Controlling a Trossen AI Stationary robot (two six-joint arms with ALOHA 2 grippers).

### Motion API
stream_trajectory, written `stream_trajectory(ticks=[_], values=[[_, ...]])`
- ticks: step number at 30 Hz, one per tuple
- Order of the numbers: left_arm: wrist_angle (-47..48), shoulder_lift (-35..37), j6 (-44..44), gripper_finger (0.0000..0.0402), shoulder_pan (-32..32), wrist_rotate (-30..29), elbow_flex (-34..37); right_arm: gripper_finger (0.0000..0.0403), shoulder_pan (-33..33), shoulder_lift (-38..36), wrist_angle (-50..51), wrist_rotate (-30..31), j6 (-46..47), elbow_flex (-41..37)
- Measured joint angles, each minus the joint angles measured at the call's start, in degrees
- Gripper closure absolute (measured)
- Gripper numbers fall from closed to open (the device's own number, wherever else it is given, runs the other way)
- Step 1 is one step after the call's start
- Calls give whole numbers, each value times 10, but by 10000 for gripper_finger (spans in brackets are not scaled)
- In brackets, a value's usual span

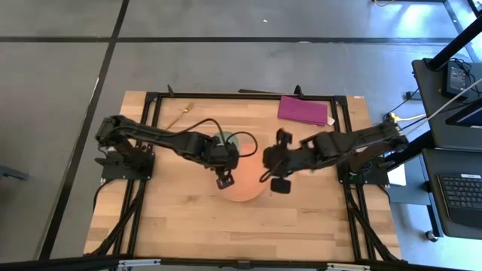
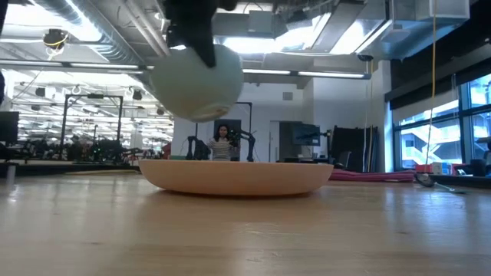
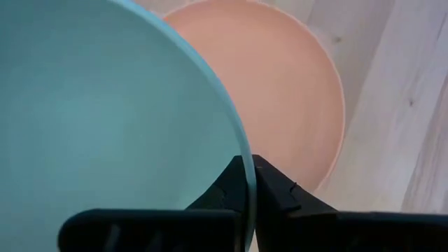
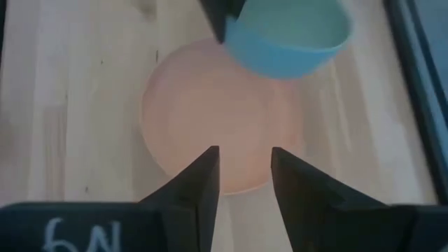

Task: Set table place
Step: Put the green on the orange plate

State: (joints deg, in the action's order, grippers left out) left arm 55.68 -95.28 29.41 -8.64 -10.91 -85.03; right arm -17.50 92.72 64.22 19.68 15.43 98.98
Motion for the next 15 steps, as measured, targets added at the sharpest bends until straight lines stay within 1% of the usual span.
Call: stream_trajectory(ticks=[3, 5, 8, 11, 15], values=[[-1, -14, 0, 395, 5, 1, -12, 272, 0, -46, -15, 3, -8, -24], [0, -19, 0, 396, 9, 1, -13, 272, 0, -92, -64, 2, -12, -76], [1, -29, 0, 399, 15, 1, -13, 272, 0, -179, -169, 0, -7, -199], [-1, -38, 0, 395, 18, 3, -13, 272, 0, -269, -303, -2, 13, -343], [-24, -59, -2, 398, 20, 6, -14, 272, 0, -371, -449, -27, 54, -506]])
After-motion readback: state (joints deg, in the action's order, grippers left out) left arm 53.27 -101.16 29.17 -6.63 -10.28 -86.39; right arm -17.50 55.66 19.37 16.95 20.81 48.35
